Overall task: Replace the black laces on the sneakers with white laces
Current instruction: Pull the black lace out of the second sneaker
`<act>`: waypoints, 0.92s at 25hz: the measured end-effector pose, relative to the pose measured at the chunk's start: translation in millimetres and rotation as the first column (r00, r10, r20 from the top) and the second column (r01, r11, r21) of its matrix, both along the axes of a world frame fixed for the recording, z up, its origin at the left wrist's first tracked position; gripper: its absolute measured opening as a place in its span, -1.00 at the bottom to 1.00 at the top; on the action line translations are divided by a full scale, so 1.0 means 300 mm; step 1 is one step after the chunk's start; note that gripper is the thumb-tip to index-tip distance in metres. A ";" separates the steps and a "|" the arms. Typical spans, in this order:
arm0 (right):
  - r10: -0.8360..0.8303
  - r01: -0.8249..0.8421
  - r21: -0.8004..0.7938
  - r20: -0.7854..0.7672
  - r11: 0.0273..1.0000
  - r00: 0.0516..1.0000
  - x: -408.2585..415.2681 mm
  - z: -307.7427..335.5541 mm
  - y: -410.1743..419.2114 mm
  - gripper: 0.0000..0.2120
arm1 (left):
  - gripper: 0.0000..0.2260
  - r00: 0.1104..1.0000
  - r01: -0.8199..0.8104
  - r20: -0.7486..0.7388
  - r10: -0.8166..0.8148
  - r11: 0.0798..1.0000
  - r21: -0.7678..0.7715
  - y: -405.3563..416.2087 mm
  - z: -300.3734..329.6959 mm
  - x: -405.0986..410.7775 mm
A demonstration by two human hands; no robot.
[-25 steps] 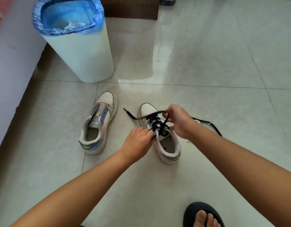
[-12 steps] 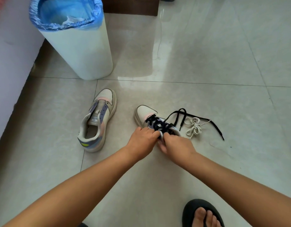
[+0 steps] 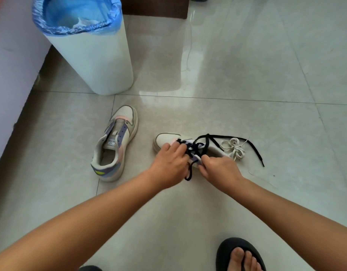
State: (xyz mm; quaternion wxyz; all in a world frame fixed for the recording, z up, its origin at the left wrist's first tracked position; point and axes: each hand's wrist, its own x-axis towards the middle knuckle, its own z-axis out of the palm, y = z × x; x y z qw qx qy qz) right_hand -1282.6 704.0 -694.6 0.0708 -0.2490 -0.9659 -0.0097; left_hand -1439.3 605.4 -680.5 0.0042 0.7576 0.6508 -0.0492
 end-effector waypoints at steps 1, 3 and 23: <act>-0.009 0.009 0.009 -0.023 1.000 1.000 -0.003 -0.002 -0.002 -0.73 | -0.89 1.000 0.011 0.009 -0.010 0.999 -0.043 0.028 0.004 0.042; -0.014 0.014 -0.008 -0.040 1.000 0.999 -0.006 -0.007 -0.004 -0.74 | -0.83 0.997 -0.011 0.071 0.022 0.989 -0.149 0.072 -0.002 0.083; -0.029 0.028 -0.056 -0.018 0.998 0.999 -0.003 0.014 -0.008 -0.72 | -0.81 0.994 -0.097 0.044 0.105 0.982 -0.160 0.090 0.029 0.089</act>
